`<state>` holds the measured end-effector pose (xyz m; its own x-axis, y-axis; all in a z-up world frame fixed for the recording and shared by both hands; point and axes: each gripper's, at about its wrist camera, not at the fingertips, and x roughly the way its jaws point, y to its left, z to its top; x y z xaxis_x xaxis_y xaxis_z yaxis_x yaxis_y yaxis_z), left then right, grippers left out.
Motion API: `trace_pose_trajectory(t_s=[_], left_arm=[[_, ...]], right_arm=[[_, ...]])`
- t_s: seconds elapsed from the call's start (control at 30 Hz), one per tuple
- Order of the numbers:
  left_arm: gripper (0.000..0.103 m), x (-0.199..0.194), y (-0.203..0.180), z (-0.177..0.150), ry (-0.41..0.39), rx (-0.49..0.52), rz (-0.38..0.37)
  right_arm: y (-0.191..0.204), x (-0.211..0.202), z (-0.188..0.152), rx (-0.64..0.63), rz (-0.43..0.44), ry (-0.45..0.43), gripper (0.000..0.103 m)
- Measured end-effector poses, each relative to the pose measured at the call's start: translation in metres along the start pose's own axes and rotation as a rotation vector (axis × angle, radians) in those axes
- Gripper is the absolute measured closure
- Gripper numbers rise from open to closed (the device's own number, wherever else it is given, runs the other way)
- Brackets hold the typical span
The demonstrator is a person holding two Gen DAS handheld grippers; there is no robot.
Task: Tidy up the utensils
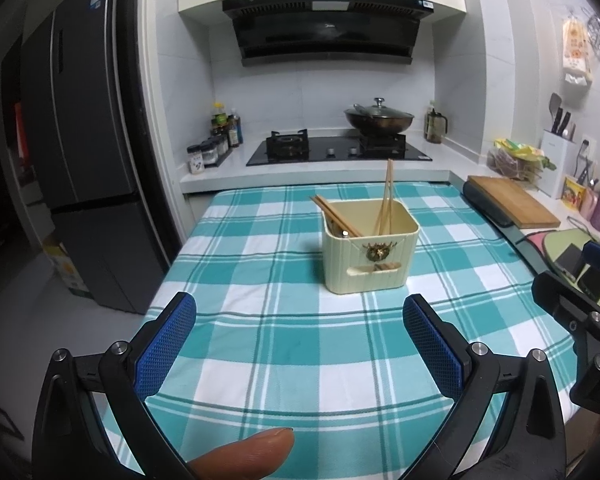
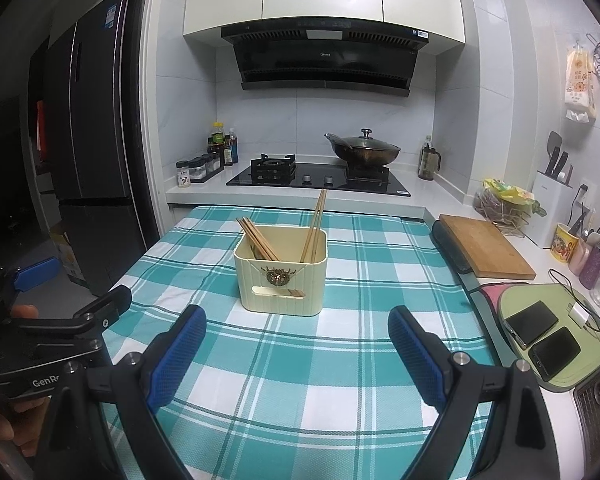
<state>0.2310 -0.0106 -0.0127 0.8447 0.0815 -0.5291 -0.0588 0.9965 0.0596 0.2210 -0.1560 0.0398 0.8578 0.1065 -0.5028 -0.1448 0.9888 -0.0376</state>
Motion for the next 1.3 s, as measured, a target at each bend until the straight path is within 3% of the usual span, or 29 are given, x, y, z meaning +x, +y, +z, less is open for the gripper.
trace_pose_trajectory(t_s=[1.3], left_arm=[[0.0,-0.0044,-0.0013,0.003,0.002,-0.015,-0.007]], right_arm=[[0.0048,-0.0047,0.0027,-0.006,-0.01,0.0,0.009]])
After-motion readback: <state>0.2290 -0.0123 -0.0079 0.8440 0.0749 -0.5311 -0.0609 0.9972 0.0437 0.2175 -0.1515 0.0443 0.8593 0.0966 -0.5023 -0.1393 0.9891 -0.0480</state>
